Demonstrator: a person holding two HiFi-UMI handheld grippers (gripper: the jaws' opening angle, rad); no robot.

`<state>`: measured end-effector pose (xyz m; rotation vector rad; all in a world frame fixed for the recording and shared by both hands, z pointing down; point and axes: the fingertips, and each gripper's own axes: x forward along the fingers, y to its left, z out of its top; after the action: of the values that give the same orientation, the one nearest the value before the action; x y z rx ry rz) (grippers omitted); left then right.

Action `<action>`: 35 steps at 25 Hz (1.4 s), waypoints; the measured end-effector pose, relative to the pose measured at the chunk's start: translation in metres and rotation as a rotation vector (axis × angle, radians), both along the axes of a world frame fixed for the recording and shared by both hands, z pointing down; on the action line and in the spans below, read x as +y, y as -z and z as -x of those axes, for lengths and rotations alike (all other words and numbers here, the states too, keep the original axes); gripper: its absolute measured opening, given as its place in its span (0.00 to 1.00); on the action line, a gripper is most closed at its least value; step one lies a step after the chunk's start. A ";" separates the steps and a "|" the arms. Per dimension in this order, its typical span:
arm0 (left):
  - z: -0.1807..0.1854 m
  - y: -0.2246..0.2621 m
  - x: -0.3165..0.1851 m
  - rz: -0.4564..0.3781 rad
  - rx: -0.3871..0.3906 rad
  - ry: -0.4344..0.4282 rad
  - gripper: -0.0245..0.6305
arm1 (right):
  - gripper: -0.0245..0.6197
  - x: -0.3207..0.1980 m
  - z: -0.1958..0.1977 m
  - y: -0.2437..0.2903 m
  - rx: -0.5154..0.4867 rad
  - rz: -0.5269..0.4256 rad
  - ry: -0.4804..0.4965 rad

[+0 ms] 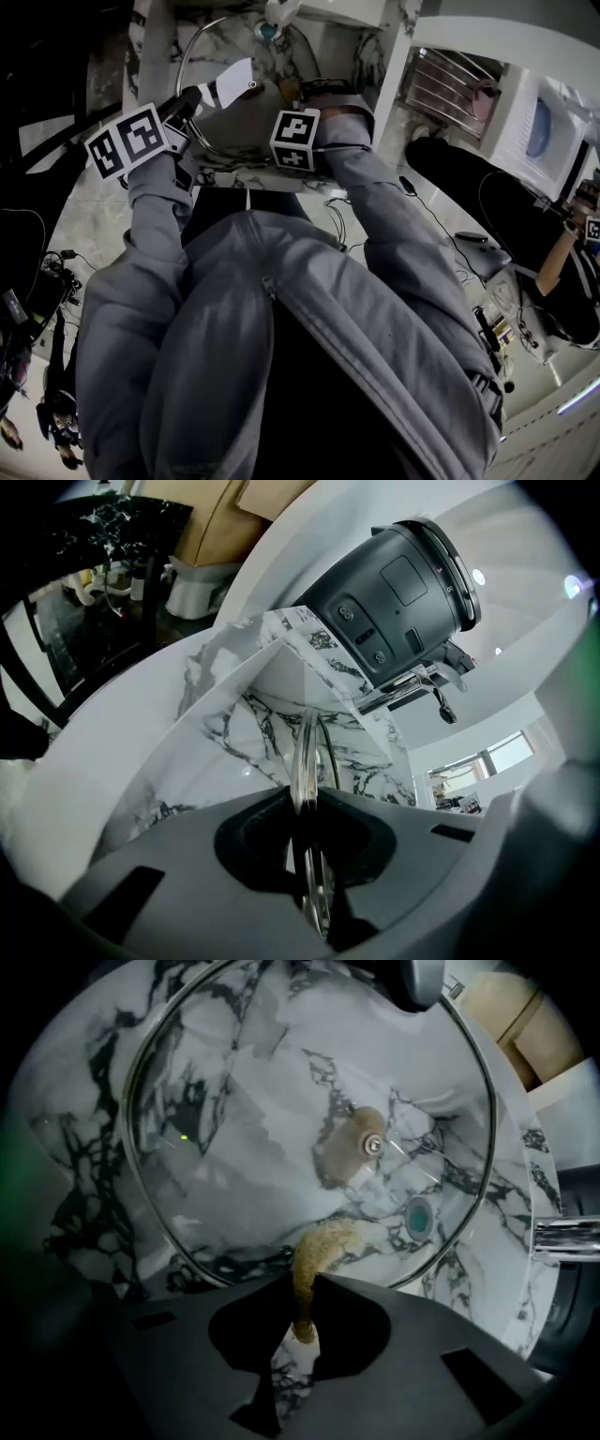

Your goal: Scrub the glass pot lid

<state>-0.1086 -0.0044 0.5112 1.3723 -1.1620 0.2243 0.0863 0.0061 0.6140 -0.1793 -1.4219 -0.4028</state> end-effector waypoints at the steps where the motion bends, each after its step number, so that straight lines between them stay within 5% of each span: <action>1: -0.001 0.001 0.000 -0.004 -0.001 -0.003 0.11 | 0.12 0.006 -0.002 0.001 0.008 0.016 -0.002; 9: -0.002 0.004 -0.002 -0.022 -0.010 -0.029 0.11 | 0.12 0.057 -0.004 0.019 0.023 0.165 -0.006; 18: -0.001 0.006 0.002 -0.022 -0.011 -0.042 0.11 | 0.11 0.081 0.014 0.056 -0.106 0.348 -0.192; 35: -0.007 0.021 0.002 -0.014 -0.026 -0.078 0.11 | 0.11 0.033 0.021 0.152 -0.344 0.230 -0.343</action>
<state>-0.1017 -0.0022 0.4903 1.4320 -1.1349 0.2914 0.0649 0.0392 0.4616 -0.0496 -1.8015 0.0174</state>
